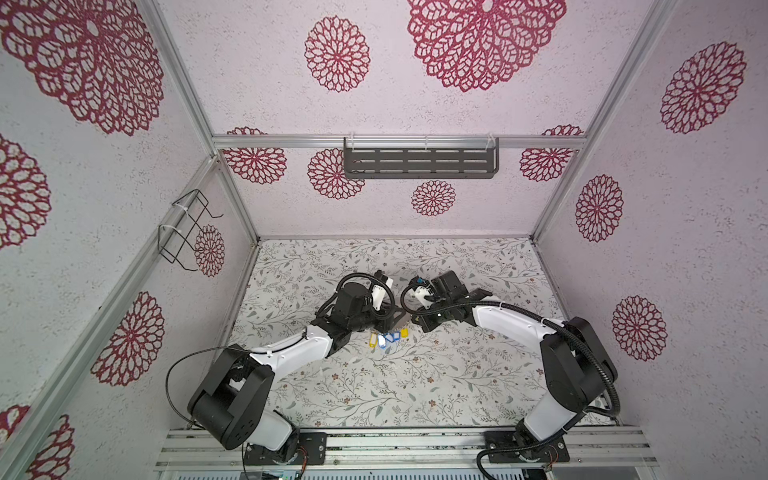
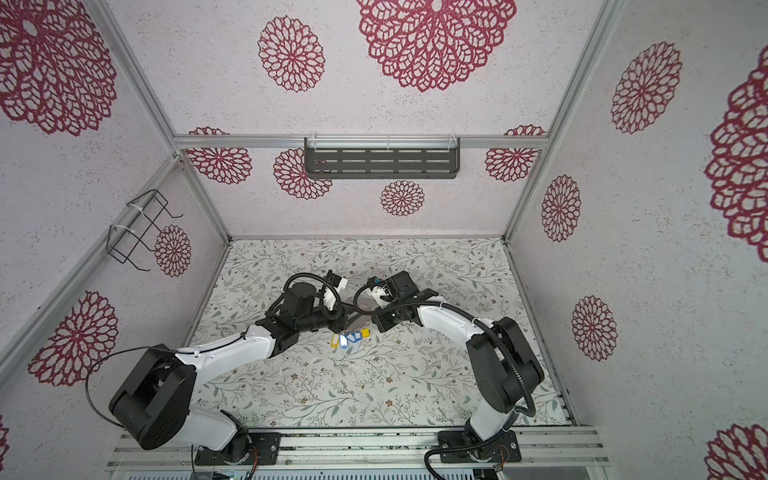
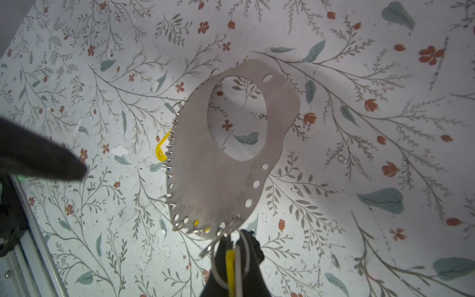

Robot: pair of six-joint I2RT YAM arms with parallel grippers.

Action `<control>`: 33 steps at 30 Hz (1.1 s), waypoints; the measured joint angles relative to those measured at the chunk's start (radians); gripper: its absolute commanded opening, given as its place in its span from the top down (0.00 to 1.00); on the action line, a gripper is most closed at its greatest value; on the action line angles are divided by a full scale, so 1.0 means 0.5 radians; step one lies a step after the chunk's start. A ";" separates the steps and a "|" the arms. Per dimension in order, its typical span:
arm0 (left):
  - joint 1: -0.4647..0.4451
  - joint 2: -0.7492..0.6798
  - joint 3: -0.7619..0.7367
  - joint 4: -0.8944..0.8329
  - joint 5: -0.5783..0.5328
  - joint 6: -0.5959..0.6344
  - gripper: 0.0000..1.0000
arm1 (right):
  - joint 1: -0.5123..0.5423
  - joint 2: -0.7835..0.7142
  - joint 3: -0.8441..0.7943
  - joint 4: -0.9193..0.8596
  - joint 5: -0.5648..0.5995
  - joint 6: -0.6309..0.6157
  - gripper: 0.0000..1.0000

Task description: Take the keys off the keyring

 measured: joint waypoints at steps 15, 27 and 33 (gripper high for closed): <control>-0.149 0.131 0.000 0.153 -0.304 0.139 0.81 | -0.008 -0.036 0.002 -0.001 -0.080 0.047 1.00; -0.169 0.249 -0.001 0.210 -0.302 0.100 0.81 | -0.019 -0.036 0.021 -0.009 -0.093 0.066 1.00; -0.170 0.257 -0.001 0.229 -0.307 0.088 0.96 | -0.020 -0.036 0.027 -0.016 -0.092 0.067 1.00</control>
